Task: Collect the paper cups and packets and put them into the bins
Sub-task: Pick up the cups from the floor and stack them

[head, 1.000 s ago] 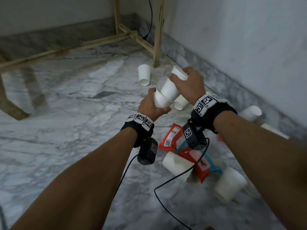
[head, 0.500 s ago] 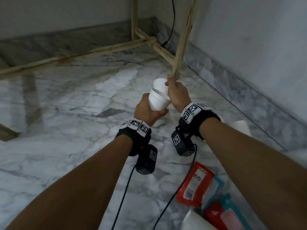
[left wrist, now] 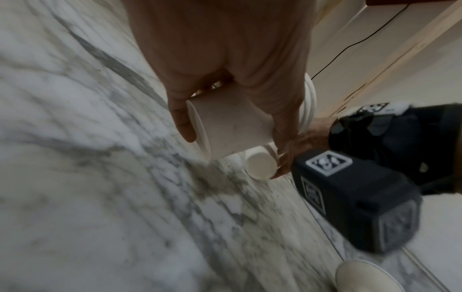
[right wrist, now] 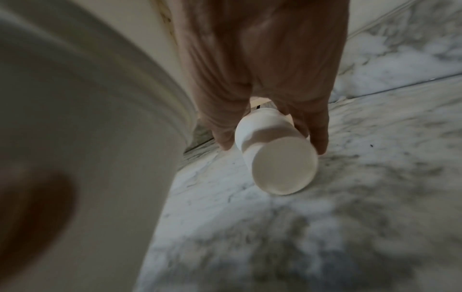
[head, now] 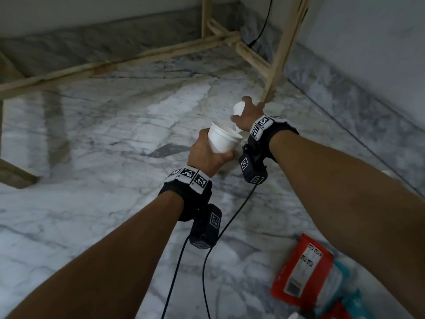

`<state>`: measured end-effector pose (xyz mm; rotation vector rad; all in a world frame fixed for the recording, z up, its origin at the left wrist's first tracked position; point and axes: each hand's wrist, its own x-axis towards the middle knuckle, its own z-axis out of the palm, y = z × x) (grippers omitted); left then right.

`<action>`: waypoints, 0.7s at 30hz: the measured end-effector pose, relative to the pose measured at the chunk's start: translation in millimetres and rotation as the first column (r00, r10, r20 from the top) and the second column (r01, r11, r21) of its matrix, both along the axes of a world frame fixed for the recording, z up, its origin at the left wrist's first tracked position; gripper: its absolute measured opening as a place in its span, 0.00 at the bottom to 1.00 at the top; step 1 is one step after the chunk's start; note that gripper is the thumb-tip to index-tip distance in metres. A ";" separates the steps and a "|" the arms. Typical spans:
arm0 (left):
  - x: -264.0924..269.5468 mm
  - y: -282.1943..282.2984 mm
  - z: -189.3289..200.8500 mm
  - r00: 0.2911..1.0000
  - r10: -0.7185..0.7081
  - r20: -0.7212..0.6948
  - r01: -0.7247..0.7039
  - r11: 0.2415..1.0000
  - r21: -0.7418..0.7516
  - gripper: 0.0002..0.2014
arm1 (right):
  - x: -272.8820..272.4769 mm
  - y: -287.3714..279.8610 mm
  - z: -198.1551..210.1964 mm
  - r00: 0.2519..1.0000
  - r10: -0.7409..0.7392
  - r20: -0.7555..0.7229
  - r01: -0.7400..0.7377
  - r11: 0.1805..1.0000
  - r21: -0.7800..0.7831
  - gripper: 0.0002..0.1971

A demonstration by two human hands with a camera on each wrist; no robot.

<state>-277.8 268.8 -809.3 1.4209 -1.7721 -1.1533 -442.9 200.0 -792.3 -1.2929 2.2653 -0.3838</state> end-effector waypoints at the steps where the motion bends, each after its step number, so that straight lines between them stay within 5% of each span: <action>1: 1.0 -0.2 0.4 1.000 0.000 0.005 0.000 1.000 0.001 0.40 | 1.2 4.2 -3.4 1.000 -0.005 -0.004 0.005 0.999 -0.032 0.33; 8: 11.3 10.3 8.8 0.999 0.007 0.045 -0.007 1.000 0.008 0.38 | -4.7 45.1 -1.8 0.996 -0.054 -0.075 0.049 0.997 -0.057 0.37; 11: 16.7 17.3 16.1 0.998 0.005 0.055 -0.005 1.000 0.005 0.37 | -12.4 64.3 31.5 0.994 -0.105 -0.021 0.099 0.977 -0.188 0.36; 16: 18.4 43.8 43.4 0.997 -0.018 0.073 0.019 1.000 -0.022 0.36 | -10.7 116.2 104.8 0.962 -0.168 0.215 0.256 0.828 -0.499 0.27; 21: -3.9 83.4 75.6 0.995 -0.088 0.045 0.091 0.994 -0.053 0.37 | -0.7 174.3 149.4 0.947 -0.127 0.296 0.285 0.760 -0.584 0.14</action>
